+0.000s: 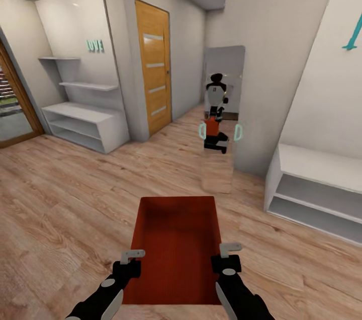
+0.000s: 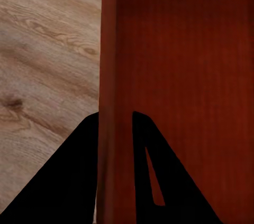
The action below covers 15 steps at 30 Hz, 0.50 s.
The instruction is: Move the two storage containers from the living room to the garage. In the garage, place one container on the floor and stack the other container on top of it (either order is fine).
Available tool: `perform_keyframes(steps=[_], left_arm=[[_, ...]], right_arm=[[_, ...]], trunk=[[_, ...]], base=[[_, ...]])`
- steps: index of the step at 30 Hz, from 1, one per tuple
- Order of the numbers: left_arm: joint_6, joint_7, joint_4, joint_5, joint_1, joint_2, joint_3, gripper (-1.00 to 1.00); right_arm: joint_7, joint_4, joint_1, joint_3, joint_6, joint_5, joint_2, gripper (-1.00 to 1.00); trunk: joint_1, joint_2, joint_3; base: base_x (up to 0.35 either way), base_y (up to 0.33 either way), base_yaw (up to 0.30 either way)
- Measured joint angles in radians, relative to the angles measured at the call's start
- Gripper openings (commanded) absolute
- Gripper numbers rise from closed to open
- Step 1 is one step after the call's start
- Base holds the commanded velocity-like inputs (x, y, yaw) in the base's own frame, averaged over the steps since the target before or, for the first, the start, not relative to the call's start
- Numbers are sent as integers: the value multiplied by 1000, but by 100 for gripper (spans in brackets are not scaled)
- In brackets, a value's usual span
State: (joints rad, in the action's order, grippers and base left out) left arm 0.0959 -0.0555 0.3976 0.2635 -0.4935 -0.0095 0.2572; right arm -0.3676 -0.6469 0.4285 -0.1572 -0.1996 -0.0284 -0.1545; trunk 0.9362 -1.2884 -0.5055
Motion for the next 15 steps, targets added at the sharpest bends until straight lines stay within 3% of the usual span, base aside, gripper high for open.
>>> perform_keyframes(steps=[6,15], left_arm=[[0,0,0,0,0,0,0,-100],[-1,0,-2,-1,0,-2,-1,-100]], right_arm=[[0,0,0,1,0,0,0,-100],[-1,0,0,-2,-3,1,1,-100]], trunk=[[0,0,-1],[0,0,4]], base=[[331,132,22],[331,15,2]])
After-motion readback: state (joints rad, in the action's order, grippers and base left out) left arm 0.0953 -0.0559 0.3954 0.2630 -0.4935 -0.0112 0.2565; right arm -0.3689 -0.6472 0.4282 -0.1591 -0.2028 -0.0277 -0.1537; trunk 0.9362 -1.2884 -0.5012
